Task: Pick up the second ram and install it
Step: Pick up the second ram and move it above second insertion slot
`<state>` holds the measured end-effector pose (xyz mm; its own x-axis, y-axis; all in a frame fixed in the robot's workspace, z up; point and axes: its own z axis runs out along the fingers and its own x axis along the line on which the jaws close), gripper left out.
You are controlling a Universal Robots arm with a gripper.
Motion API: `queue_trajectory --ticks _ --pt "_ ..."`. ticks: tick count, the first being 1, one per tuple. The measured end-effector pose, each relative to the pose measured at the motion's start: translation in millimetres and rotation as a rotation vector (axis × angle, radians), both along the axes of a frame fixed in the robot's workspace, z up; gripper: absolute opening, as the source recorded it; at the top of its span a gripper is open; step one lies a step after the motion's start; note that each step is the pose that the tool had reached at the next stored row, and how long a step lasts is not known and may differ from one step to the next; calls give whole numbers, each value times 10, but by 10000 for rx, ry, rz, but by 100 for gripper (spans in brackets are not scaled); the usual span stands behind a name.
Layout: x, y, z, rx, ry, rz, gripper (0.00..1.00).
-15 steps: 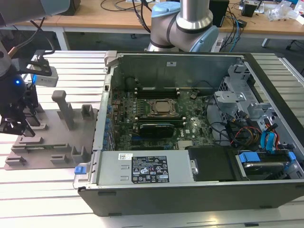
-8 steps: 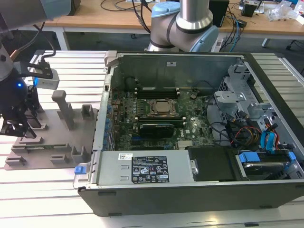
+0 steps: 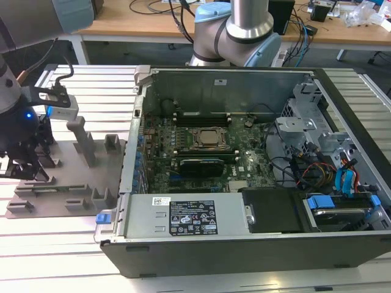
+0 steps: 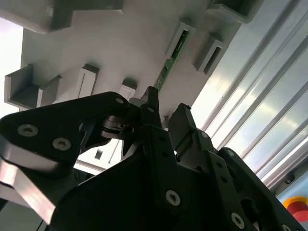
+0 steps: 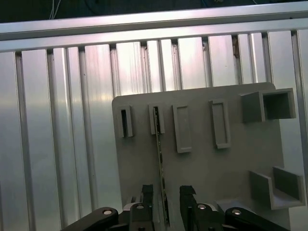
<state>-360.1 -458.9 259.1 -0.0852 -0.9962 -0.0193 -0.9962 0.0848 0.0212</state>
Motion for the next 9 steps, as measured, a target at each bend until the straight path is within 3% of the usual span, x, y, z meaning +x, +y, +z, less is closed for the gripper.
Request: queue_trajectory --ticks 3,9 --pt "0 0 -106 1 -1 3 36" --pt "0 0 -222 0 0 6 36"
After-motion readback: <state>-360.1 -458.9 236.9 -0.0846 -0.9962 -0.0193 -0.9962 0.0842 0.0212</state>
